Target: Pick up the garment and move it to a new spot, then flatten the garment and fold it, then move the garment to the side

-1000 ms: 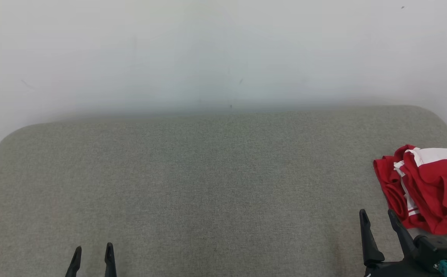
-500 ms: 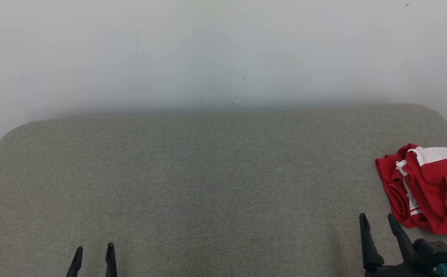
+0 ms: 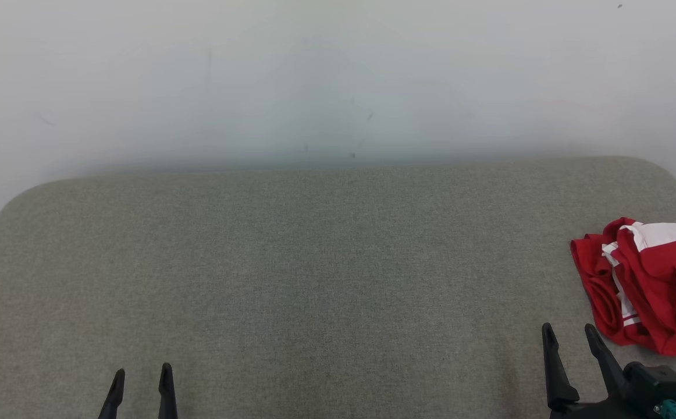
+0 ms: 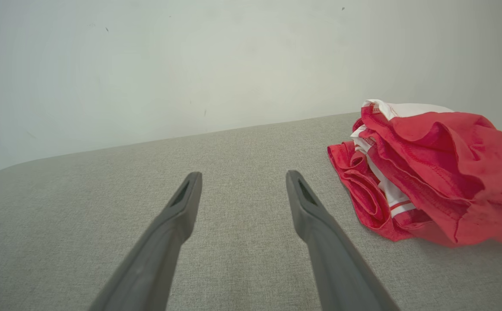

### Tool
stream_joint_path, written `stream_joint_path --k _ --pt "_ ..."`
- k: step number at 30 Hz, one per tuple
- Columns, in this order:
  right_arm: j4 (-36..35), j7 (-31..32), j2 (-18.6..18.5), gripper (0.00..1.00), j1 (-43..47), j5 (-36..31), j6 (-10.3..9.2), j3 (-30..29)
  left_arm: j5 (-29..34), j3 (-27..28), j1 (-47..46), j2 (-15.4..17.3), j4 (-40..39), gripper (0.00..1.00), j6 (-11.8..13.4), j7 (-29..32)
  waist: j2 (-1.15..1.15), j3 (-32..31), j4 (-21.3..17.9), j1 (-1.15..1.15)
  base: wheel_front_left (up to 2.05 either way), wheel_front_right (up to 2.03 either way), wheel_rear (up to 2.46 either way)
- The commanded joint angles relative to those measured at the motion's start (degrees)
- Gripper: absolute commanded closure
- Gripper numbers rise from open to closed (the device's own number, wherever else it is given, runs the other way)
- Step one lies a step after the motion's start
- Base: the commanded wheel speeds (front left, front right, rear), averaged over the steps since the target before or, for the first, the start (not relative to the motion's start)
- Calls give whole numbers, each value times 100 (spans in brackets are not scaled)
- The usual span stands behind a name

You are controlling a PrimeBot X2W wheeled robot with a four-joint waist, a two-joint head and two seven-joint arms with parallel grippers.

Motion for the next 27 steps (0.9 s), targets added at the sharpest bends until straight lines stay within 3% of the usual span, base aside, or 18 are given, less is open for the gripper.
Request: stream_joint_path --k 1,6,7,13,27 --pt "-7 -2 26 0 22 -24 -15 -10 -14 5 -73 7 13 0 -21 -15 0 1 3 0 0 0 0" --pt "-38 -5 42 0 32 -58 -15 -14 -26 14 -84 7 38 0 -24 -15 0 10 4 0 0 0 0" --pt "-29 0 26 100 8 -26 0 -5 -10 4 -25 0 38 100 -1 0 0 10 4 0 0 0 0" --pt "189 74 42 100 43 130 1 -35 -179 9 23 -31 237 100 0 68 0 15 5 0 0 0 0" --pt "160 333 63 100 -95 1616 -1 -96 -1653 67 -206 -22 269 100 -7 455 0 44 8 0 0 0 0"
